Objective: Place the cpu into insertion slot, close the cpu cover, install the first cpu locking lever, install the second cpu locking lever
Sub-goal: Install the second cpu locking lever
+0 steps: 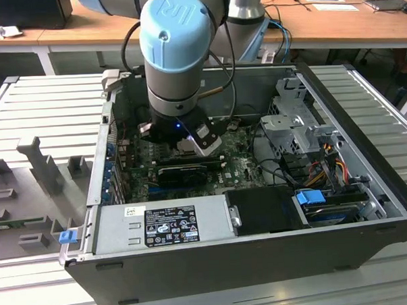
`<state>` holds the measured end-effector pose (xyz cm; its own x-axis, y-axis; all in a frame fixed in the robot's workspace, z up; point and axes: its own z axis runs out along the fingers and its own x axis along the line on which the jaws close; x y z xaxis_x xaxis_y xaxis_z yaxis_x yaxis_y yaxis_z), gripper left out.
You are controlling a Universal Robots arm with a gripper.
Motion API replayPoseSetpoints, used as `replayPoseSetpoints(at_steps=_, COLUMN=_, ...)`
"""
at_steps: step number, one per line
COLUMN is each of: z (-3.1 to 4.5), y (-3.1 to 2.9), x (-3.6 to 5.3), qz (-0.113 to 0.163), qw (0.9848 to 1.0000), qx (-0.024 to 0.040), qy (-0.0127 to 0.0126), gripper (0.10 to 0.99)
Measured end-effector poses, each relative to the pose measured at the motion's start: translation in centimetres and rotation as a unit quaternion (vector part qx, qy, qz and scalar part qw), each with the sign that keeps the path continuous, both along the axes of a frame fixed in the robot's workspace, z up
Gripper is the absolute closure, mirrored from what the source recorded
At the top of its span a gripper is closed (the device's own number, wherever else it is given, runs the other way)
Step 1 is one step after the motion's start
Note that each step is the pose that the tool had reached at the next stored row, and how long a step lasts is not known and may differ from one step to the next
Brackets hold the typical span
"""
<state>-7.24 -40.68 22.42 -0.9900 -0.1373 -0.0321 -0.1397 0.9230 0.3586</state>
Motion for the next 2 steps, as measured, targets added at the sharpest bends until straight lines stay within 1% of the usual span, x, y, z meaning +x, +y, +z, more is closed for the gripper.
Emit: replayPoseSetpoints(at_steps=2, z=0.02, y=0.00, x=0.00, qz=0.000, qw=1.0000, qx=0.0000, qy=0.0000, gripper=0.980)
